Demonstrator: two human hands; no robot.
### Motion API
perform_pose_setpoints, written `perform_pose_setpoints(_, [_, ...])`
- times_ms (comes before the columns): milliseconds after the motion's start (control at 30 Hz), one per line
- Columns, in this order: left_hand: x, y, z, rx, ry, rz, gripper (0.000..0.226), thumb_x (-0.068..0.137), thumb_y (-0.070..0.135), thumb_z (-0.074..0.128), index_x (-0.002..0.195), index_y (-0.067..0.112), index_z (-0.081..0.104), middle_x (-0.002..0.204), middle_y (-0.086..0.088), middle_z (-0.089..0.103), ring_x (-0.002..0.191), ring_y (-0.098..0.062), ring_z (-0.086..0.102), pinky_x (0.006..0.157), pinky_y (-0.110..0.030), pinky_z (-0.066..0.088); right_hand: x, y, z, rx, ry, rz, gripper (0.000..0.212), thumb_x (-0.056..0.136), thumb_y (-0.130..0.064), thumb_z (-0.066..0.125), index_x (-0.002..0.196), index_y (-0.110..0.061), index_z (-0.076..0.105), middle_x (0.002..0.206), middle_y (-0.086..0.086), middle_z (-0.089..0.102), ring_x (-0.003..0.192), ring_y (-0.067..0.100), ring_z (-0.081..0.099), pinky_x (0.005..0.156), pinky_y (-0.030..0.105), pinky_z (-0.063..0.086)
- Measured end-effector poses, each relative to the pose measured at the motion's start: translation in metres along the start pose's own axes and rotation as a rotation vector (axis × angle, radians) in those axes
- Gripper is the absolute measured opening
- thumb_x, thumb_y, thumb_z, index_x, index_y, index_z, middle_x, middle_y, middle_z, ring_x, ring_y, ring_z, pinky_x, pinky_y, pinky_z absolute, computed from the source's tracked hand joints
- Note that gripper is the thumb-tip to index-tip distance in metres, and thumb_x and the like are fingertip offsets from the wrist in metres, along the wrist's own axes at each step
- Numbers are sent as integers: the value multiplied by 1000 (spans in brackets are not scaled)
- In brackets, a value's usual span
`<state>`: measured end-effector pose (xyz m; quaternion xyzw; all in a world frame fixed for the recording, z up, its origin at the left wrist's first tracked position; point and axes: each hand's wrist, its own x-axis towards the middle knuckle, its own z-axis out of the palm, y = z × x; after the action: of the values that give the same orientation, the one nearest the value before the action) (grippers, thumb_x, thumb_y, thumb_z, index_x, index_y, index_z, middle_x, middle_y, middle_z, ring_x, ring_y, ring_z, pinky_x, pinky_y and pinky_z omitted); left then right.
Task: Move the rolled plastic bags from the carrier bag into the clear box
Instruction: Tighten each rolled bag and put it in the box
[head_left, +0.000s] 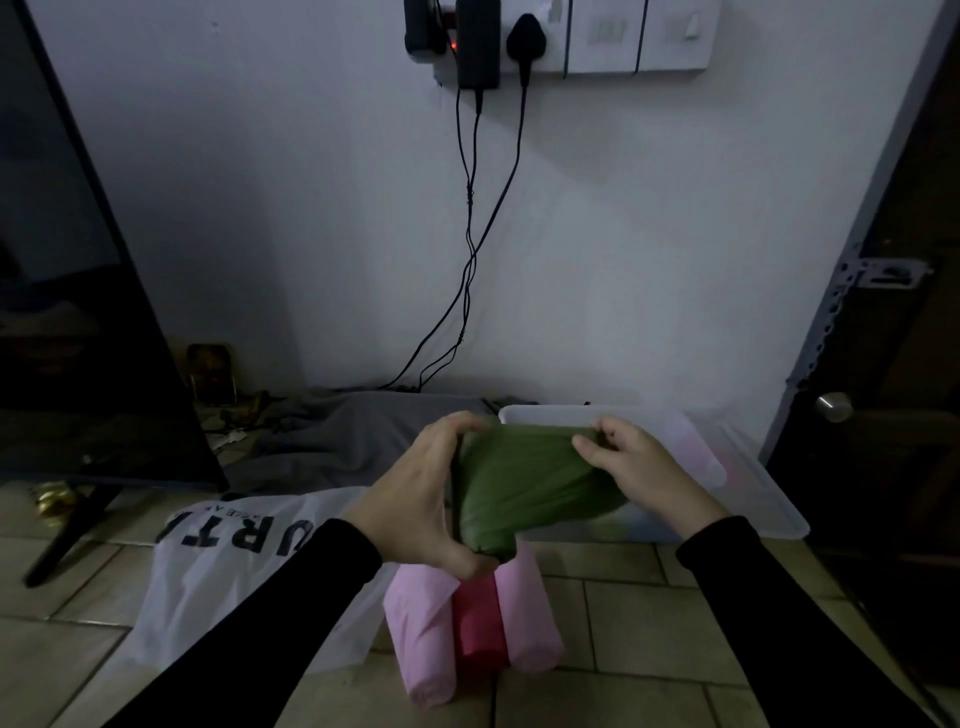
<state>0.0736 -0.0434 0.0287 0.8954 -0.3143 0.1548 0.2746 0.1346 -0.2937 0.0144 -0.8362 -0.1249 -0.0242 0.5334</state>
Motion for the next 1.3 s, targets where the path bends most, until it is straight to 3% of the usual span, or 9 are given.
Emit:
perform_pose_setpoints(200, [1,4,0,127,-61,54,96,43,64,71,123,19,42,134,7,34,130,-7,30,105,-11,24,3,-8,-9,159,93,-1,21,68,-37,57,59,-26,43,61,-10,41,72,17,42,72,36,29])
perform_pose_setpoints(333, [5,5,1,181,-75,77,100,44,64,74,127,20,40,138,3,35,132,-11,31,107,-15,24,-6,-22,9,48,-56,73,25,84,-56,57,89,-31,60,87,-17,59,90,10,54,84,33,38])
perform_pose_setpoints(433, [7,8,-1,190,-94,97,102,45,61,78,130,22,37,141,3,33,134,-9,26,109,-14,19,-9,-27,21,-113,-138,28,32,88,-47,59,73,-20,65,73,-4,64,75,11,59,71,29,43])
perform_pose_setpoints(567, [2,6,-4,195,-101,112,110,42,55,83,135,17,37,142,2,32,135,-9,26,112,-11,15,-12,-23,10,-47,46,-122,28,90,-27,62,67,-15,70,64,-2,69,62,4,62,60,19,46])
perform_pose_setpoints(767, [0,13,5,64,-90,43,112,44,59,72,140,17,34,144,5,31,138,-7,24,113,-12,17,-19,-12,18,-145,124,-122,28,89,-34,62,69,-15,69,66,-2,67,66,11,63,60,22,46])
perform_pose_setpoints(933, [9,9,10,191,-31,12,112,43,61,79,138,17,38,140,3,37,133,-13,35,112,-23,28,-28,-41,29,-705,465,-86,34,84,-37,62,114,-24,56,114,0,53,110,19,51,88,33,44])
perform_pose_setpoints(1000, [12,8,14,286,-8,2,112,42,67,74,136,16,39,137,1,41,132,-17,38,110,-33,35,-40,-62,38,-582,498,-208,40,86,-24,58,126,-18,54,130,5,52,122,22,49,98,34,41])
perform_pose_setpoints(1167, [21,20,19,245,128,25,86,63,57,63,135,16,40,133,-1,48,132,-23,42,100,-43,43,-65,-87,86,-259,107,-115,55,97,-22,38,148,-8,23,145,11,43,130,20,46,107,26,37])
perform_pose_setpoints(1300, [23,32,12,239,228,94,85,54,53,75,125,21,40,125,0,50,125,-22,48,92,-41,46,-57,-87,88,-69,196,-27,49,98,-33,34,134,-3,43,136,19,52,124,27,51,103,36,41])
